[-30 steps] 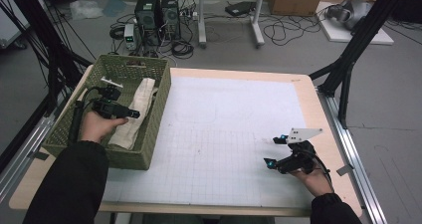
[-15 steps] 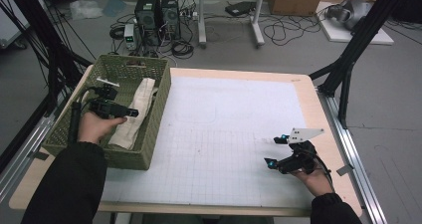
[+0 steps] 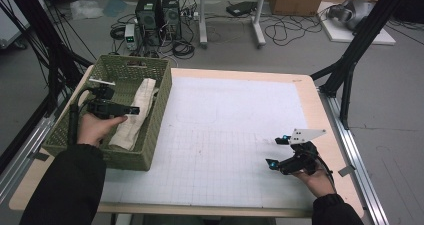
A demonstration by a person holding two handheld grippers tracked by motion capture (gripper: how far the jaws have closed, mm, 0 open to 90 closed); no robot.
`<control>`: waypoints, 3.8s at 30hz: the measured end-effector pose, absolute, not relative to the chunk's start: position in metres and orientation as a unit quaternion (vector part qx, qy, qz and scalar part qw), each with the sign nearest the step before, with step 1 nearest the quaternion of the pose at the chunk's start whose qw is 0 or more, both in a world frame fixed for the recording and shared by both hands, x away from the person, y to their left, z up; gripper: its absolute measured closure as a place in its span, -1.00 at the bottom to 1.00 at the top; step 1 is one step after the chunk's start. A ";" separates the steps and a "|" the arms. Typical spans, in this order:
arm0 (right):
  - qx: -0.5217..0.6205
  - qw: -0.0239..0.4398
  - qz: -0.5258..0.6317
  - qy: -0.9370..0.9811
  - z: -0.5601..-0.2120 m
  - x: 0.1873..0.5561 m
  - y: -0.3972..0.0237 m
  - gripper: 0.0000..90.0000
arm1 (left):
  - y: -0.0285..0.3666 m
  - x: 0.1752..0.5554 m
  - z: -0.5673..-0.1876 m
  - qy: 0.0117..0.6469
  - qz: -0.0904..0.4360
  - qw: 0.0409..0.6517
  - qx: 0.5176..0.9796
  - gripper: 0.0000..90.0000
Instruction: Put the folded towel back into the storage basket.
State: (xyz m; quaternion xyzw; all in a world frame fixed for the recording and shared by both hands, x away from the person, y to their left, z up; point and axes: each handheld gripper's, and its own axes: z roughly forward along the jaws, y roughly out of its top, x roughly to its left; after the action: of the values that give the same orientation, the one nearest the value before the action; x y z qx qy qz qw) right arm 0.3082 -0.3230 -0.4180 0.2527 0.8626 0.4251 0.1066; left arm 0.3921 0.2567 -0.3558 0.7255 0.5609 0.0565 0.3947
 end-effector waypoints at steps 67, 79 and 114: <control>0.241 0.108 0.434 0.861 -0.411 0.308 -0.322 -0.74 | 0.214 0.360 -0.324 0.487 -0.035 0.570 0.660 -0.14; 0.241 0.109 0.436 0.860 -0.410 0.308 -0.323 -0.74 | 0.196 0.357 -0.323 0.492 -0.029 0.571 0.657 -0.18; 0.238 0.110 0.445 0.856 -0.407 0.308 -0.324 -0.74 | 0.138 0.350 -0.327 0.464 -0.052 0.597 0.652 -0.24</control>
State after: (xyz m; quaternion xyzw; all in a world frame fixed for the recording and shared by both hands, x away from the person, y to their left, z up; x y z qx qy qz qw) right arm 0.3078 -0.3244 -0.4073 0.2385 0.8562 0.4449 0.1099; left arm 0.3503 0.1380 -0.3272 0.6522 0.4645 -0.0523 0.5967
